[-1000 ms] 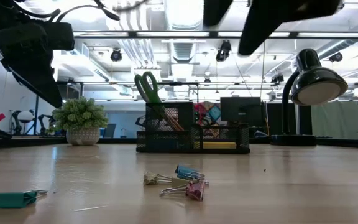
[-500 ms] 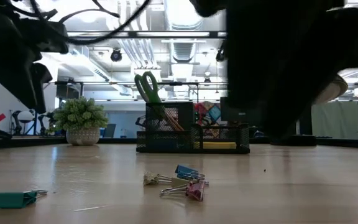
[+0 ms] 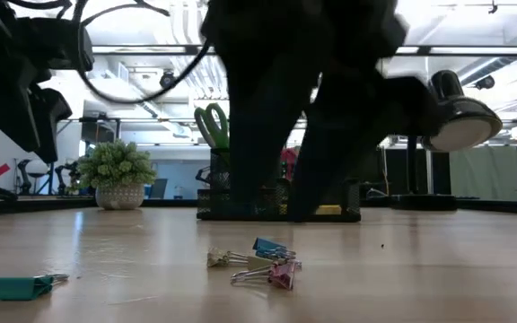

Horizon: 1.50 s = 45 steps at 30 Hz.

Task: Pick and place office supplies into organizer
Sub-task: Put the right blue binder clip into the black desk organizer

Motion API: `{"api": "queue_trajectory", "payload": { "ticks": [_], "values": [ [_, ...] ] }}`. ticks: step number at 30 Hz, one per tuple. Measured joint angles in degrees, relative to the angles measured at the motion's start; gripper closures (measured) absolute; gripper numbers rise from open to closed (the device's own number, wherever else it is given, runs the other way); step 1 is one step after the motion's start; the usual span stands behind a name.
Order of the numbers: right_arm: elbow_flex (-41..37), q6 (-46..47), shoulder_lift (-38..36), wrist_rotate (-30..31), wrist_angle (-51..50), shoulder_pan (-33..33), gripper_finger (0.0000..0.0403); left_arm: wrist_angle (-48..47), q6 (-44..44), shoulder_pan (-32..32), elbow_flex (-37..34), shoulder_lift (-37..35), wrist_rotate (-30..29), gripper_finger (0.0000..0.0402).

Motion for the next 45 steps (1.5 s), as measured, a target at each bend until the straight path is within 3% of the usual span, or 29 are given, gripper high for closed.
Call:
{"api": "queue_trajectory", "payload": {
  "ticks": [4,13,23,32,38,43,45],
  "values": [
    [-0.1,-2.4,1.6,-2.9,-0.3,-0.8,0.0253,-0.2,-0.7,0.0,0.0,0.0,0.0,0.0203],
    [0.0,0.9,1.9,1.7,-7.0,-0.9,0.0275,-0.2,-1.7,-0.5,0.0,-0.1,0.9,0.0203],
    [0.9,1.2,0.9,1.8,-9.1,-1.7,0.029,-0.2,-1.6,-0.4,0.0,-0.1,0.9,0.0203],
    [0.9,7.8,0.7,4.2,-16.8,-2.0,0.0292,-0.2,-1.6,-0.4,0.0,-0.1,0.8,0.0203],
    [1.2,-3.3,0.7,-1.0,-12.9,-1.9,0.0292,-0.2,-1.6,-0.4,0.0,-0.1,0.8,0.0203],
    [1.1,2.9,0.6,-11.5,-13.0,-3.2,0.0293,-0.2,-2.0,-0.4,0.0,-0.1,0.8,0.0203],
    [1.2,3.9,0.5,-12.1,-12.6,-3.7,0.0291,-0.2,-3.0,-0.4,0.0,-0.1,0.8,0.0203]
  ]
}}
